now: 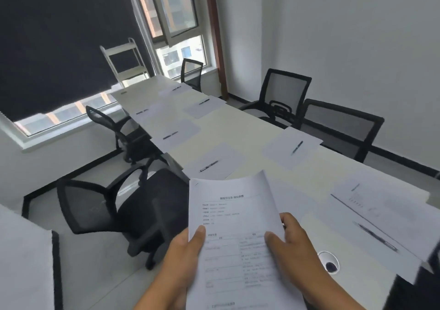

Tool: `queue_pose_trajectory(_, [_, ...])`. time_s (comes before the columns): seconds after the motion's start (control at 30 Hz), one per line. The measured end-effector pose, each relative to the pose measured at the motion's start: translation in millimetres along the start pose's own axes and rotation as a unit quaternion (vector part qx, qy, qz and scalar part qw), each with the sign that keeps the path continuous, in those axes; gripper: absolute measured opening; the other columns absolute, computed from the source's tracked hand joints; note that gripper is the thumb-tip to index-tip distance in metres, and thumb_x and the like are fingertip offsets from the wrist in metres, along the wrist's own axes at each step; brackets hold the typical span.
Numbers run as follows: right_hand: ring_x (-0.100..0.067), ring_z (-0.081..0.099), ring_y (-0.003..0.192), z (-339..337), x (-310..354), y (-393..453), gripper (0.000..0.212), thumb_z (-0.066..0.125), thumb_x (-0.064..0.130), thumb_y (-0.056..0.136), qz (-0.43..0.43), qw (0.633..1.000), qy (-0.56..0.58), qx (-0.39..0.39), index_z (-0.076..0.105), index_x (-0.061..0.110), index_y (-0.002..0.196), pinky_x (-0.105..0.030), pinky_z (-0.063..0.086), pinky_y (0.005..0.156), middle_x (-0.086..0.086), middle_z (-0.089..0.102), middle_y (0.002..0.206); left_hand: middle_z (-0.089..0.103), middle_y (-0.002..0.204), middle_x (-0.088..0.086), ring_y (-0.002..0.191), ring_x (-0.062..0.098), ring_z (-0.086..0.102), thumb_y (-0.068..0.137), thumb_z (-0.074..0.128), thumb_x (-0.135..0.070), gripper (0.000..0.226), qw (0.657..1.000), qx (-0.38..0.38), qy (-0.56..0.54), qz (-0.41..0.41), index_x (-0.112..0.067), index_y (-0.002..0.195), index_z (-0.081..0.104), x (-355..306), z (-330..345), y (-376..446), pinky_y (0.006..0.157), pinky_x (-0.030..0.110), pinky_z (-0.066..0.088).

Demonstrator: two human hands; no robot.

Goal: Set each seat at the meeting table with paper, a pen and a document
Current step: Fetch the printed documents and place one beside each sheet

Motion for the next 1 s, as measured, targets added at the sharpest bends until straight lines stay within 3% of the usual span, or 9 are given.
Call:
queue_pose_trajectory(0.17, [-0.015,0.077,0.089,19,10,12,0.019,0.059,0.023,0.1,0.024,0.995,0.02,-0.092,0.061,0.041,0.104,-0.051,0.063,0.09,0.017,0.077,0.098,0.085,0.112,0.004,0.104,0.029,0.082,0.116,0.051,-0.034,0.03,0.994,0.105,0.034,0.003,-0.024,0.121,0.079,-23,-1,64,0.104,0.058,0.059])
queue_pose_trajectory(0.27, [-0.007,0.076,0.086,23,14,13,0.017,0.059,0.02,0.102,0.037,0.988,0.034,-0.143,0.06,0.035,0.109,-0.047,0.063,0.09,0.023,0.076,0.096,0.084,0.116,0.006,0.106,0.031,0.082,0.116,0.049,-0.035,0.031,0.984,0.17,0.055,-0.006,-0.023,0.126,0.076,-35,5,88,0.102,0.057,0.06])
queue_pose_trajectory(0.47, [0.002,0.073,0.083,13,15,13,0.016,0.058,0.02,0.103,0.061,0.974,0.061,-0.211,0.061,0.034,0.112,-0.035,0.06,0.082,0.027,0.074,0.095,0.086,0.107,-0.003,0.102,0.02,0.082,0.114,0.053,-0.033,0.029,0.971,0.213,0.111,0.022,-0.023,0.119,0.08,-61,30,113,0.106,0.053,0.059])
queue_pose_trajectory(0.7, [-0.006,0.075,0.087,-17,-11,38,0.014,0.061,0.024,0.102,0.084,0.953,0.104,-0.271,0.062,0.036,0.109,-0.045,0.063,0.089,0.019,0.076,0.098,0.083,0.119,0.011,0.109,0.033,0.08,0.112,0.056,-0.015,0.027,0.948,0.3,0.104,-0.026,-0.014,0.132,0.073,-65,83,135,0.105,0.057,0.059])
queue_pose_trajectory(0.87, [-0.013,0.077,0.093,-26,-27,67,0.014,0.062,0.027,0.101,0.093,0.948,0.112,-0.282,0.062,0.04,0.108,-0.051,0.062,0.091,0.018,0.075,0.105,0.081,0.117,0.021,0.108,0.044,0.079,0.11,0.056,-0.009,0.026,0.95,0.293,0.092,-0.058,-0.006,0.128,0.074,-61,98,170,0.102,0.066,0.059])
queue_pose_trajectory(1.0, [-0.005,0.073,0.088,-31,-39,83,0.013,0.06,0.025,0.103,0.104,0.945,0.104,-0.291,0.061,0.037,0.11,-0.04,0.06,0.086,0.019,0.074,0.105,0.08,0.119,0.022,0.11,0.045,0.078,0.11,0.058,-0.012,0.026,0.949,0.294,0.082,-0.085,-0.006,0.131,0.073,-47,111,183,0.103,0.066,0.058])
Point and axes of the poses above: each hand's wrist, its own y-axis towards the middle knuckle, its own z-axis out of the palm, x = y × z, the point moved 8 cm from there along y, towards the middle knuckle
